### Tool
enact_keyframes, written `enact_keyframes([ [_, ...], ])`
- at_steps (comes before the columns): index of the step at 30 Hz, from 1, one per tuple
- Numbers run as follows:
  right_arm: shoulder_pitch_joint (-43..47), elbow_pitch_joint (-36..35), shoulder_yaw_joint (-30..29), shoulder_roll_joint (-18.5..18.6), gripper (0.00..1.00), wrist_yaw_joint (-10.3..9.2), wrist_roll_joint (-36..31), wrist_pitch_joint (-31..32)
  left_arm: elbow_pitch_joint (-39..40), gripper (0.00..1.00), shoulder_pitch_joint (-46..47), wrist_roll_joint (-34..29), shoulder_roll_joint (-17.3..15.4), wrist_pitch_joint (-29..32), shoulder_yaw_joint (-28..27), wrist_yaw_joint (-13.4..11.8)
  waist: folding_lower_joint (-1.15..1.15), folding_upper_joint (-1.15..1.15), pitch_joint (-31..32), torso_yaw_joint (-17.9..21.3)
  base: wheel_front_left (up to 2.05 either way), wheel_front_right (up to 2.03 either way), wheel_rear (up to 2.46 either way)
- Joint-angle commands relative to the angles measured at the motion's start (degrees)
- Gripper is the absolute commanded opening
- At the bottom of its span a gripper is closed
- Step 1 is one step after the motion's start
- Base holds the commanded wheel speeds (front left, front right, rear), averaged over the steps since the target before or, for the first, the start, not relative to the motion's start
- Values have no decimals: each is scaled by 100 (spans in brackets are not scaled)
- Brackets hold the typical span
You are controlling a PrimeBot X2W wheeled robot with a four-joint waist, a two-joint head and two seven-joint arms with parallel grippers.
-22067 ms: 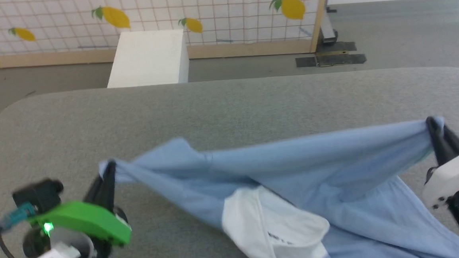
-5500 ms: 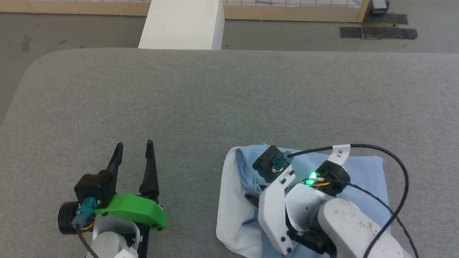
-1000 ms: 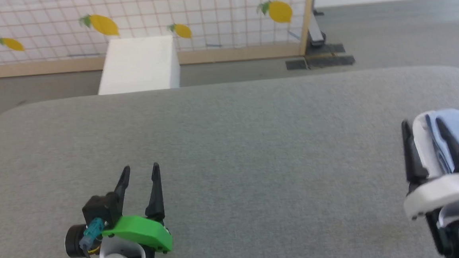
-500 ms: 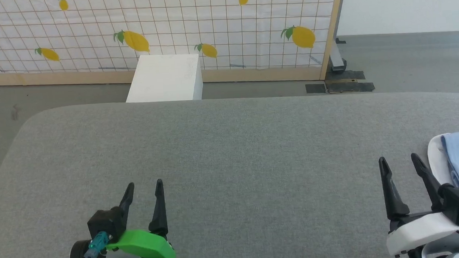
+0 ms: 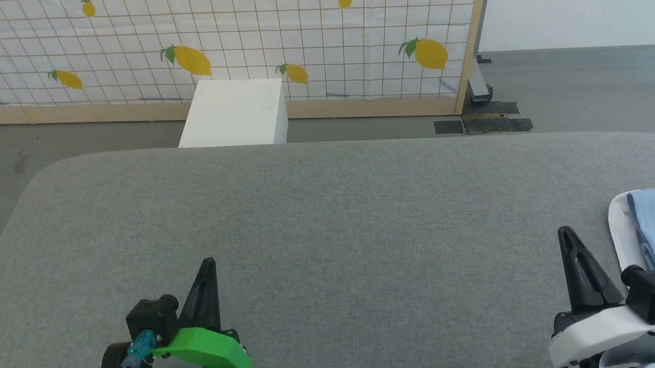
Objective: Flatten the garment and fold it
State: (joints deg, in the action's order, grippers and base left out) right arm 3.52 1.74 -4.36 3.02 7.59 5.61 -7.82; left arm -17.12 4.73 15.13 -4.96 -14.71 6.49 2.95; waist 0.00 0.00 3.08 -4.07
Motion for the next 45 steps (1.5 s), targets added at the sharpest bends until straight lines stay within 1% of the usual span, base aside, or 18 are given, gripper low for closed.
enact_keyframes([
  [1, -1, 0, 3, 0, 0, 0, -1, 2, 3, 0, -1, -3, 0, 3, -2, -1, 0, 0, -1, 1, 0, 0, 0],
  [45, -115, -57, 144, -4, 0, -3, -183, 255, 559, 0, -155, -494, 68, 480, -213, -96, 0, 0, -101, 134, 0, 0, 0],
])
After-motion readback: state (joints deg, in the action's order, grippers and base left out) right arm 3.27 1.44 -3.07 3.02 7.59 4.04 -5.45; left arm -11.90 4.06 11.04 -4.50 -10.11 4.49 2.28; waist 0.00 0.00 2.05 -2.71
